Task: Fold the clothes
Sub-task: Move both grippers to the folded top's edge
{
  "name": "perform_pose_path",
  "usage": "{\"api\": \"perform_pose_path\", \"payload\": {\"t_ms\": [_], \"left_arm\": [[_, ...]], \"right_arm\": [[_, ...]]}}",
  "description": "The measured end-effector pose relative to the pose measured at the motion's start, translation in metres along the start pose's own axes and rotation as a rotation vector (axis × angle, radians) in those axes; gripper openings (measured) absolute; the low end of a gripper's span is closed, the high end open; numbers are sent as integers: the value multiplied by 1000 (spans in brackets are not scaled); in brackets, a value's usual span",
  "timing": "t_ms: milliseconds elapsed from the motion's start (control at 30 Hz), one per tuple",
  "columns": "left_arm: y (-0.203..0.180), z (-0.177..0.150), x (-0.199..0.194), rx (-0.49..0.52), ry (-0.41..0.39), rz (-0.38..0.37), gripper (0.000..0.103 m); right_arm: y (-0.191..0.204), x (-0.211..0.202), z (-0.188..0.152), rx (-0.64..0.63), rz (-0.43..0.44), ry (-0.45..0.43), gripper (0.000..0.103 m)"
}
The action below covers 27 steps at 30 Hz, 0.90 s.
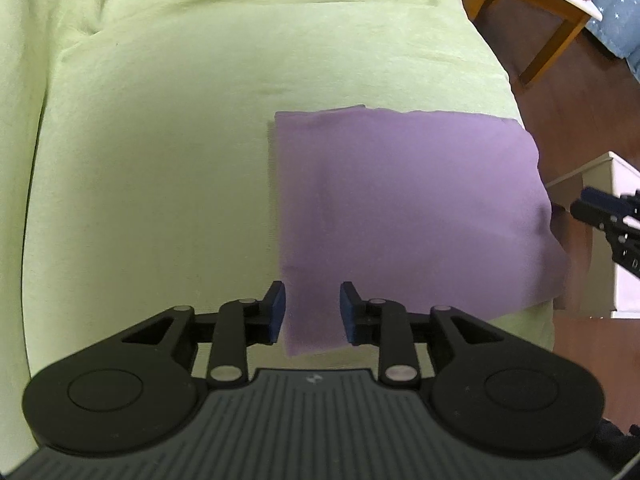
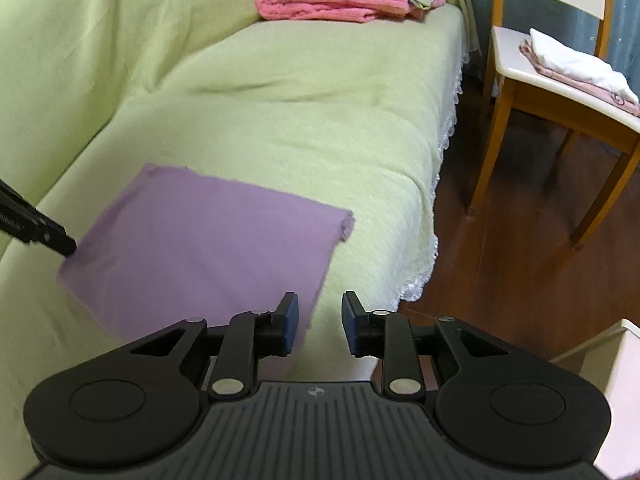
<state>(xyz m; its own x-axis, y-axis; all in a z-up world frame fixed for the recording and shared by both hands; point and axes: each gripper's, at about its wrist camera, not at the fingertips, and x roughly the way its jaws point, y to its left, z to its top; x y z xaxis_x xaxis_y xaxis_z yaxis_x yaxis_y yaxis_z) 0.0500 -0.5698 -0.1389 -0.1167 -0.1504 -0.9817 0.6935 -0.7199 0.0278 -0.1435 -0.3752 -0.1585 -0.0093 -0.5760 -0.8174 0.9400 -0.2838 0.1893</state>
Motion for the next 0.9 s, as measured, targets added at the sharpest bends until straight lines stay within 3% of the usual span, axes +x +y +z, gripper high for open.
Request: {"api": "perform_pose_path", "payload": {"t_ms": [133,233,400,533,667,900], "left_arm": [[2,1,4,8,11,2,26],[11,6,2,3,-22,-37,27],[56,26,9,-72,-144,-188,34],[91,43,36,-170,-134,-356,35],[111,47,64,-238,-108,-450,35],[136,31,89,-328,-207,-662,35]], "right_arm": [[0,5,5,-7,7,6,30],[-4,11,5,-1,6,17,31],[-13,21,7,26,6,31,34],[-21,31,10,51,10,33,35],[-30,39,16,105,18,23,37],[-48,47,24,185,35,5,37]]}}
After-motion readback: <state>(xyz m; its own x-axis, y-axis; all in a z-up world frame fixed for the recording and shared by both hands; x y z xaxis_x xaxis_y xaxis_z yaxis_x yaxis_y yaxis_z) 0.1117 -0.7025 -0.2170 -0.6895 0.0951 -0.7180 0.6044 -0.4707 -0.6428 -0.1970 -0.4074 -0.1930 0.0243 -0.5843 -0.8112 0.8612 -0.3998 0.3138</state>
